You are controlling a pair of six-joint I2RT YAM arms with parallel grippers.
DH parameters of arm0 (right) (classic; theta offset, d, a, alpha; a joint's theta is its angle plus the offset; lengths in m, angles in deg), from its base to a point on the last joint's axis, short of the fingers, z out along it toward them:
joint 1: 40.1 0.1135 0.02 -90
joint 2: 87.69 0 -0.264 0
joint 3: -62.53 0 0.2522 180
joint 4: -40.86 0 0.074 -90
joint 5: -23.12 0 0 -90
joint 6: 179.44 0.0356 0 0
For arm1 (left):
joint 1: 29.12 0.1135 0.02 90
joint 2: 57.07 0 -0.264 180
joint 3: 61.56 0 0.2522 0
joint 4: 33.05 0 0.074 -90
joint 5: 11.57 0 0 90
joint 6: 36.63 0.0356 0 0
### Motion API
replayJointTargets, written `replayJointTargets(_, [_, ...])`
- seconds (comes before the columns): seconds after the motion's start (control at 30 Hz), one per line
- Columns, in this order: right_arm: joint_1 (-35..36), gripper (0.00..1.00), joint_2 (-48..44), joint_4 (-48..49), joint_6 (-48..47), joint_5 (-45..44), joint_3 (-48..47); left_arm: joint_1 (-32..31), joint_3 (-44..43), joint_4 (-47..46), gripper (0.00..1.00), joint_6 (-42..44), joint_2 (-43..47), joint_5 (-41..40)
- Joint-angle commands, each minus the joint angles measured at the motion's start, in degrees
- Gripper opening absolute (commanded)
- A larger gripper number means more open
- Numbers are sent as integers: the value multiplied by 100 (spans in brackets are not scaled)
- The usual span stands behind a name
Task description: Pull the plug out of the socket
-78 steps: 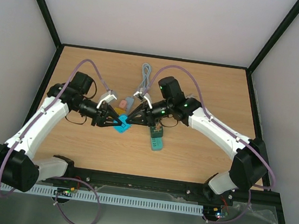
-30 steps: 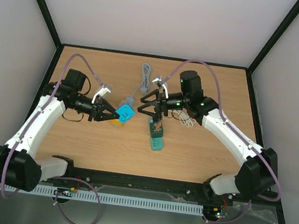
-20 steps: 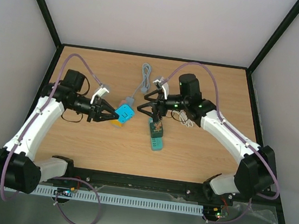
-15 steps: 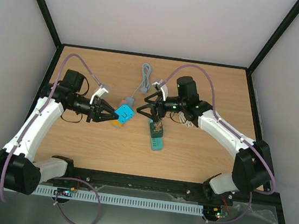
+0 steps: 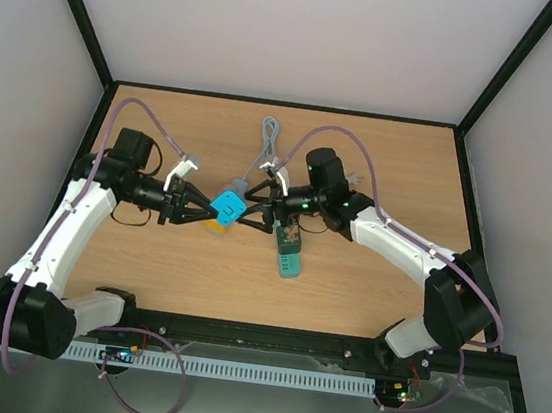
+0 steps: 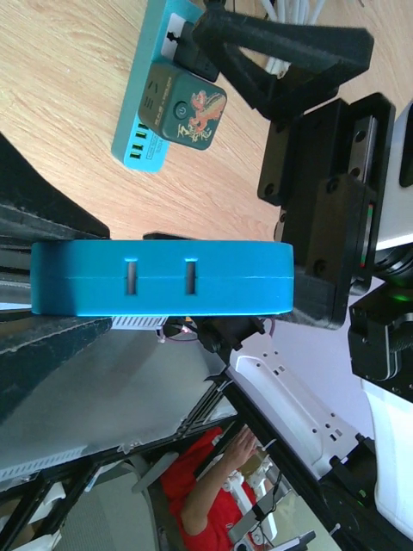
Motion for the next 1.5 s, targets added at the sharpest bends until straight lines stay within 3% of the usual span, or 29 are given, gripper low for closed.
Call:
replayJointTargets(0.0, [41,98,-181,277,-142,339,32,140,39,28,2,28,52,276])
replayJointTargets(0.7, [59,99,-224,568,327,194,-144,60,189,-223,2,-169,25,118])
replayJointTargets(1.27, [112,96,61,282,134,-1020,-460,-144,148,-114,2,-36,51,100])
replayJointTargets(1.47, [114,97,121,-54,-65,-1005,-746,-134,134,-354,2,-272,49,-133])
